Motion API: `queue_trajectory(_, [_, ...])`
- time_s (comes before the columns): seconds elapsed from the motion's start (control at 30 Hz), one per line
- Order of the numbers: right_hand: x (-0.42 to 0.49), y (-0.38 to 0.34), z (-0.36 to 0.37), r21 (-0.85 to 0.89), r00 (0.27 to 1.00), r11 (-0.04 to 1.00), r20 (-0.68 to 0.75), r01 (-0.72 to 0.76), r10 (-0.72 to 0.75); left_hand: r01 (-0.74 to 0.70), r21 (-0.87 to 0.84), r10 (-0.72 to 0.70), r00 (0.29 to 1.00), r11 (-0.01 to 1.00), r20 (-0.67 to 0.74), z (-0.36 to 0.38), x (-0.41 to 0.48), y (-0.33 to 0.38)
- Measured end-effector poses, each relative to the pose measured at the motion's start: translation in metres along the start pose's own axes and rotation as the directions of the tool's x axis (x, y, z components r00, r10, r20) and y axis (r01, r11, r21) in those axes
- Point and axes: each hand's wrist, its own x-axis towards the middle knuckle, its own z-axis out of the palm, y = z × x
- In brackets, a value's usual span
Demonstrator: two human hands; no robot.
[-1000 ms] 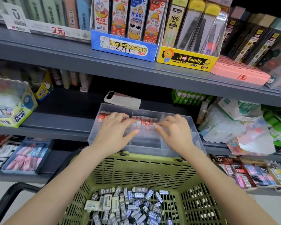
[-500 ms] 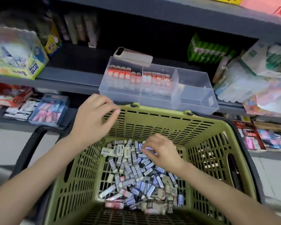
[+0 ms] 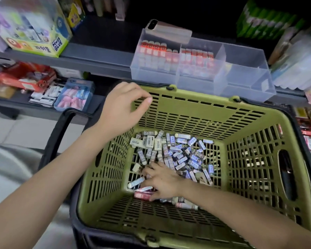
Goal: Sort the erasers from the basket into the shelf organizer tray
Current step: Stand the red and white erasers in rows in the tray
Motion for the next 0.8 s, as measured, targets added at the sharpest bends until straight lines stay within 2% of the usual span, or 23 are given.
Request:
queue_trajectory(0.07, [0.003, -0.004, 0.001, 0.007, 1.0, 1.0, 0.005, -0.03, 0.03, -0.005, 0.004, 0.005, 1.0, 1.0, 0.007, 0.001, 0.0, 0.0])
queue_trajectory(0.2, [0.012, -0.013, -0.007, 0.056, 0.985, 0.99, 0.121, -0.127, 0.119, 0.002, 0.018, -0.002, 1.0, 1.0, 0.026, 0.004, -0.001, 0.0])
queue_trajectory(0.3, [0.011, -0.018, -0.007, 0.062, 0.981, 0.988, 0.145, -0.14, 0.129, -0.005, 0.022, 0.004, 0.999, 1.0, 0.034, 0.005, -0.002, 0.0])
queue_trajectory(0.5, [0.002, -0.019, -0.017, 0.155, 0.923, 0.966, 0.359, -0.207, 0.14, -0.021, 0.052, 0.019, 0.999, 0.998, 0.049, 0.005, -0.001, -0.001])
queue_trajectory(0.63, [0.001, -0.024, -0.013, 0.194, 0.923, 0.956, 0.359, -0.221, 0.14, -0.01, 0.06, 0.006, 0.998, 0.998, 0.064, 0.005, -0.001, -0.003])
queue_trajectory(0.8, [-0.011, -0.019, -0.014, 0.421, 0.936, 0.846, 0.266, -0.327, 0.23, 0.087, -0.012, -0.085, 0.987, 0.996, 0.136, 0.006, -0.002, 0.003])
